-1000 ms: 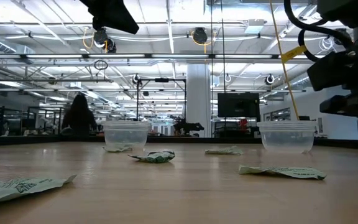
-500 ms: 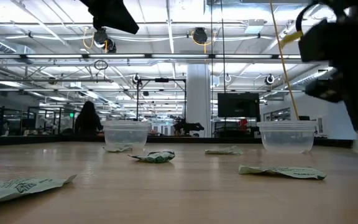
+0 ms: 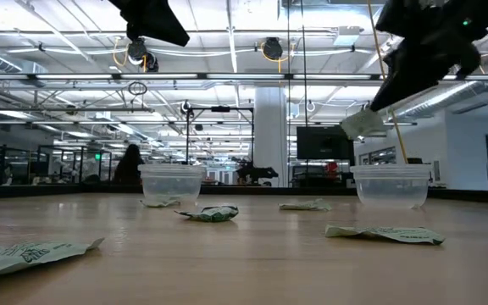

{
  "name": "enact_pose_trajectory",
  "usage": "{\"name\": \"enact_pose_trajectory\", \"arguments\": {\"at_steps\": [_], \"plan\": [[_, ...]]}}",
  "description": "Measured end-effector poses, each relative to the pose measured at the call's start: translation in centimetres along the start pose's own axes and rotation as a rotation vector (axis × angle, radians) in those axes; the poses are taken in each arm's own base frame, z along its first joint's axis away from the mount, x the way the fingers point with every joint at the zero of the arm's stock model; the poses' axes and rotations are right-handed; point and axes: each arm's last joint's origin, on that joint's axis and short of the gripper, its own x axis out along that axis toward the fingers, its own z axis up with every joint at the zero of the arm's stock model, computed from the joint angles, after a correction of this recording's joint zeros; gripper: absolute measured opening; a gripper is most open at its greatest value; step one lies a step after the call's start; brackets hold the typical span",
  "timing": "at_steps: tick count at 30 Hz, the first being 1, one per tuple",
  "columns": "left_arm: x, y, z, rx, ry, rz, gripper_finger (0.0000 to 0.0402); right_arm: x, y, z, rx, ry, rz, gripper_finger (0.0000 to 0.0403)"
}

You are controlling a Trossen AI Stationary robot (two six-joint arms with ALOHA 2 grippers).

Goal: Pick and place Stevia / Truvia into bins
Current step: Put the stevia packet into the right container

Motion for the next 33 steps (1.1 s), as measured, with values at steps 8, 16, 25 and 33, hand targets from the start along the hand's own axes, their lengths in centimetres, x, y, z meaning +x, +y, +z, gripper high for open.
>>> {"name": "enact_pose_trajectory", "arguments": {"at_steps": [8, 16, 25, 33], "plan": [[0.0, 0.0, 0.0, -0.003, 0.000, 0.000, 0.0076, 1.6, -1.8, -0.7, 0.304, 0.106, 0.018, 0.0000], [0.0, 0.0, 0.0, -0.013, 0.000, 0.000, 0.0076, 2.9, -2.1, -3.3, 0.407, 0.243, 0.063, 0.0000], [0.0, 0.0, 0.0, -0.022, 0.000, 0.000, 0.0076, 3.6, -2.5, -4.1, 0.452, 0.290, 0.128, 0.0000], [0.0, 0.0, 0.0, -0.052, 0.000, 0.000, 0.0076, 4.1, -2.5, -4.1, 0.433, 0.324, 0.188, 0.0000]]}}
